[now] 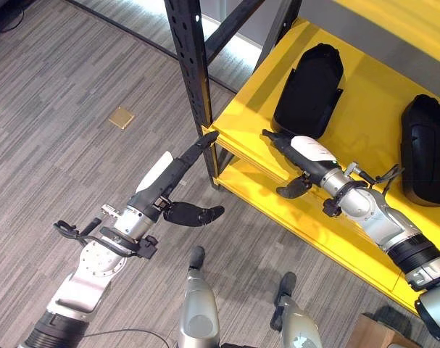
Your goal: Move parts from the plastic box to the shelf.
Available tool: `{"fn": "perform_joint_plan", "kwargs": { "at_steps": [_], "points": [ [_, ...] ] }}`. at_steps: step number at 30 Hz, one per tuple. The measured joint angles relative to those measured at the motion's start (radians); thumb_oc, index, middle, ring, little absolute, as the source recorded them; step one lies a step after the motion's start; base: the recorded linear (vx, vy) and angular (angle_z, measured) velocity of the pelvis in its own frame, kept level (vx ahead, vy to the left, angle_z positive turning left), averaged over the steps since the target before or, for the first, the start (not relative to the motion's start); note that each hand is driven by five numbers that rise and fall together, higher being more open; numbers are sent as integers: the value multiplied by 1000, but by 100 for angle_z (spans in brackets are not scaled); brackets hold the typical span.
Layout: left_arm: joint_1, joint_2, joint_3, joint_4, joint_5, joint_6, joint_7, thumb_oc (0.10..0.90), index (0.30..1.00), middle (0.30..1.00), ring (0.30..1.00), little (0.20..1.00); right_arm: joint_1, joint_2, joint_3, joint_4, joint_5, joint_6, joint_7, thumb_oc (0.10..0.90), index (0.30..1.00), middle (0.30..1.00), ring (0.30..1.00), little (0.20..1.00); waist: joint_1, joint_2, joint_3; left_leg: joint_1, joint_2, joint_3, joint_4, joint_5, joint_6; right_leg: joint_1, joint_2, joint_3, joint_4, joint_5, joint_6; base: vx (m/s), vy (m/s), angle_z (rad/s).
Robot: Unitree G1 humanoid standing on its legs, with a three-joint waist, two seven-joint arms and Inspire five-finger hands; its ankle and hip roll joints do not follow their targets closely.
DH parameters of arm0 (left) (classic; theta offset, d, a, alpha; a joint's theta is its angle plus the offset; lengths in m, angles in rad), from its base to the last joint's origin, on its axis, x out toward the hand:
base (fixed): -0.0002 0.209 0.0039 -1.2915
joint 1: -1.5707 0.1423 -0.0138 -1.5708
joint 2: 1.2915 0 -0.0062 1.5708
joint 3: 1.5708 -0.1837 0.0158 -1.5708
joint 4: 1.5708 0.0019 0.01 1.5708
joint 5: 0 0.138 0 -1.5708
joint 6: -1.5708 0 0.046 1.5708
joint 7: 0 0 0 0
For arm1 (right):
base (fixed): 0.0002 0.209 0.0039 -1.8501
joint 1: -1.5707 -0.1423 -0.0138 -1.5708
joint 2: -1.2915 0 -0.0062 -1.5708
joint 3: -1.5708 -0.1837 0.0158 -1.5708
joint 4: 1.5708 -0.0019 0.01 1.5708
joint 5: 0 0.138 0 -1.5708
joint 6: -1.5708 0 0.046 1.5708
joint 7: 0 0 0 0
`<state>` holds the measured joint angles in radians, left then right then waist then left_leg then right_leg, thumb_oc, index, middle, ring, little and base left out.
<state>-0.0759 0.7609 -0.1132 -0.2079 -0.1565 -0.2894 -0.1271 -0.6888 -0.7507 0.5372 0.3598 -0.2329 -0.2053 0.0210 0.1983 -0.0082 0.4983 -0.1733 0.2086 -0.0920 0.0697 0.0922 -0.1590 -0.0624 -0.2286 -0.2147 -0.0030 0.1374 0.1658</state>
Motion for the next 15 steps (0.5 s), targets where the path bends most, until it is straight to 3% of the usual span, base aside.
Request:
{"fn": "perform_joint_plan", "kwargs": {
  "at_steps": [15],
  "points": [
    [-3,-1,1,0,0,0,-17,900,1000,1000,1000,1000,-1,8,0,0,-3,17,-6,900,1000,1000,1000,1000,-1,6,-1,-1,-1,1,5,-4,0,2,0,1,-2,0,0,0,0,0]
  ]
}}
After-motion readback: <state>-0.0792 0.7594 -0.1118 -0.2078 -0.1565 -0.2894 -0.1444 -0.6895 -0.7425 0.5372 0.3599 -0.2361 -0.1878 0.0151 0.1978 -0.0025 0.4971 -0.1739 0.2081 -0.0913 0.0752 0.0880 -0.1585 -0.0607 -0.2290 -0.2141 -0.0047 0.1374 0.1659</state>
